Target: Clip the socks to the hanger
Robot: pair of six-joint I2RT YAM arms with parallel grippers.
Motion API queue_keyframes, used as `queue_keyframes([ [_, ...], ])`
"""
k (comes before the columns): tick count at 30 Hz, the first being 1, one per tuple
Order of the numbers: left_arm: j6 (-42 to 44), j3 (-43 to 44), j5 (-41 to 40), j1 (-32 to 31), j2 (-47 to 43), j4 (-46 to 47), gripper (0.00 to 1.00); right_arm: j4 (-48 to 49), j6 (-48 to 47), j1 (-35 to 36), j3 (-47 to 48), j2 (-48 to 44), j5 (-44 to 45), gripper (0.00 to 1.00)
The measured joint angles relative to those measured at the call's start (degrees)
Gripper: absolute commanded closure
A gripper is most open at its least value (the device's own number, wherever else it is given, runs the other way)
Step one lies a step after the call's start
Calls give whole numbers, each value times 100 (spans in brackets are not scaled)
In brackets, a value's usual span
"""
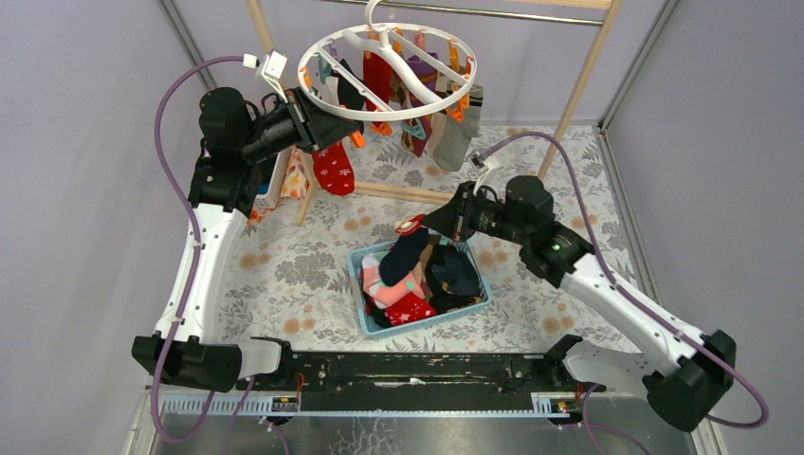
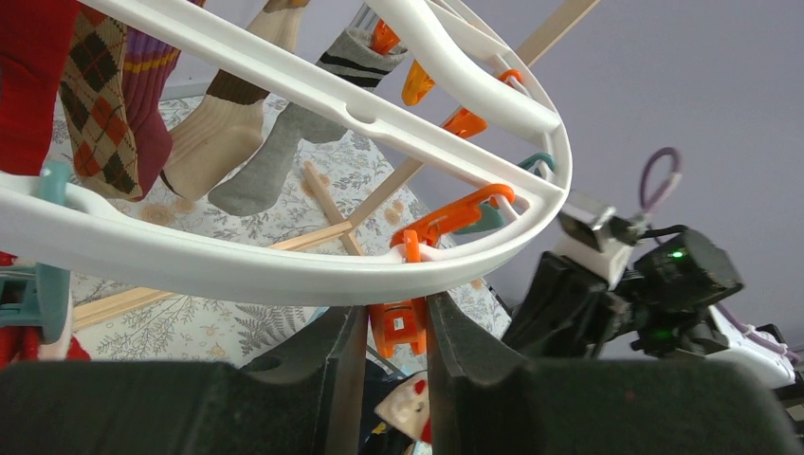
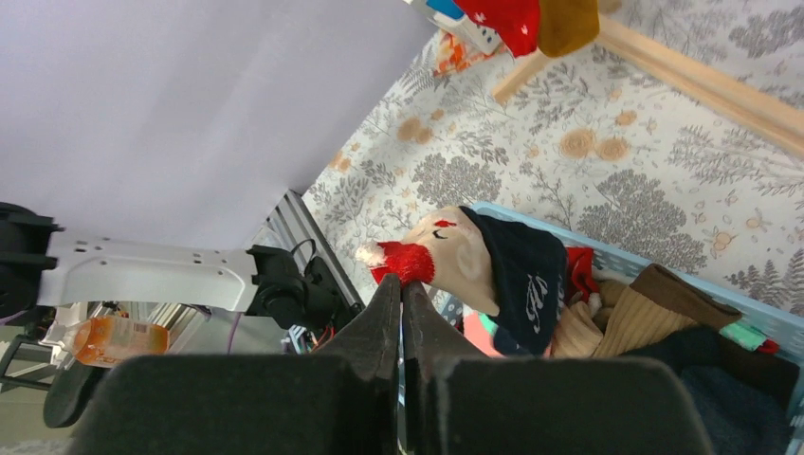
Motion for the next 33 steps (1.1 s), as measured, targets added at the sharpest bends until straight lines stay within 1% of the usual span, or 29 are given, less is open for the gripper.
queue_keyframes([
  [5, -2, 0, 0, 0, -35, 0, 95, -745, -168, 0, 400, -575, 90, 100],
  [8, -2, 0, 0, 0, -68, 0, 95, -1106, -236, 0, 479, -800, 129, 100],
  [14, -2, 0, 0, 0, -90, 0, 96, -1893, -245, 0, 428, -776, -33, 100],
  [17, -2, 0, 2, 0, -90, 2, 96, -2280, -240, -2, 435, -516, -280, 100],
  [20, -2, 0, 2, 0, -92, 2, 96, -2551, -240, 0, 448, 24, -463, 100],
  [24, -2, -2, 2, 0, -90, 2, 96, -2452, -212, -4, 380, 1003, -651, 99],
  [27, -2, -2, 2, 0, -90, 2, 96, -2083, -131, -4, 280, 1685, -708, 85],
  [31, 0, -2, 2, 0, -90, 2, 96, -1469, 13, -4, 284, 2444, -780, 51],
  [33, 0, -2, 2, 0, -90, 2, 96, -1215, 79, -4, 286, 2695, -778, 44],
])
